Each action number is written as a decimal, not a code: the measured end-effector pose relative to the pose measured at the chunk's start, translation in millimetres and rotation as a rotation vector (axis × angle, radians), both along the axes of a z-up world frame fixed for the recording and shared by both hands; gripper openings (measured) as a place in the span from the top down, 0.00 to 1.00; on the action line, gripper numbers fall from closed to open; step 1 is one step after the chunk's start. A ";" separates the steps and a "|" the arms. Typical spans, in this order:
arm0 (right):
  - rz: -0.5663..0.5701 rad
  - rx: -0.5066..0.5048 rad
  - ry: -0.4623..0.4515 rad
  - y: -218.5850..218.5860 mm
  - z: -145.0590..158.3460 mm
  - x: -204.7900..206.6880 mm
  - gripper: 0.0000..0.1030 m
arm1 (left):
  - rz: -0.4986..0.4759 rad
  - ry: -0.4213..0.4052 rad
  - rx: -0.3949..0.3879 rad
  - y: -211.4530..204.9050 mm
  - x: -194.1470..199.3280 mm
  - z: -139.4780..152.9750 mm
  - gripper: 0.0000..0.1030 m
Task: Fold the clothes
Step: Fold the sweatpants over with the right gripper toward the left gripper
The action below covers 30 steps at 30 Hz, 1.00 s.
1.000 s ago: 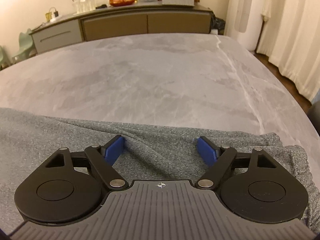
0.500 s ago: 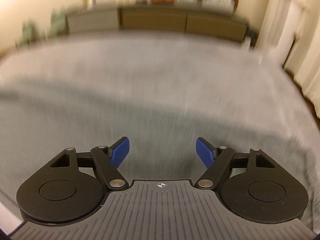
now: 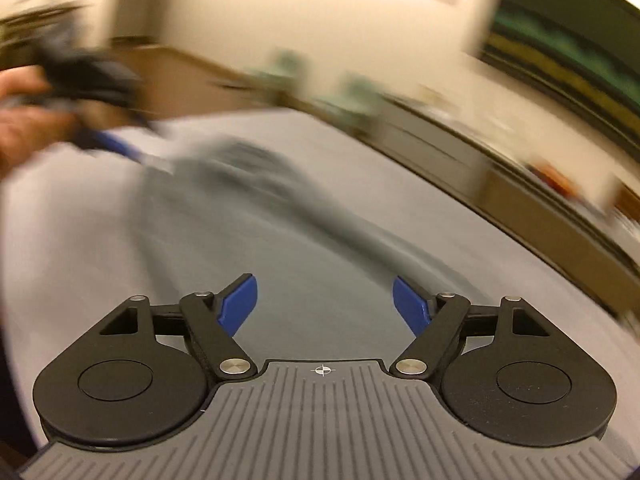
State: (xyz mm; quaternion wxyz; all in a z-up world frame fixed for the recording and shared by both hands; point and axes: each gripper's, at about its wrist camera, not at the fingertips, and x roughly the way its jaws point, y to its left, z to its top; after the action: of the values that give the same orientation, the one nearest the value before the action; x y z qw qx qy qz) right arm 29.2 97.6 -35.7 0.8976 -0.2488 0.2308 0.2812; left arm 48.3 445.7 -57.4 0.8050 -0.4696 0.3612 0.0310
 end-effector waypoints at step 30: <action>-0.205 0.336 0.259 -60.6 8.6 39.2 0.32 | -0.080 -0.022 -0.088 -32.4 28.3 -24.5 0.42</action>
State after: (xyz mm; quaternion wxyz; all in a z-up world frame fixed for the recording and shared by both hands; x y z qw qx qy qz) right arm 68.4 37.0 -27.1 0.9132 -0.0330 0.3180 0.2525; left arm 76.6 413.3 -81.9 0.7881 -0.4899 0.3721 -0.0222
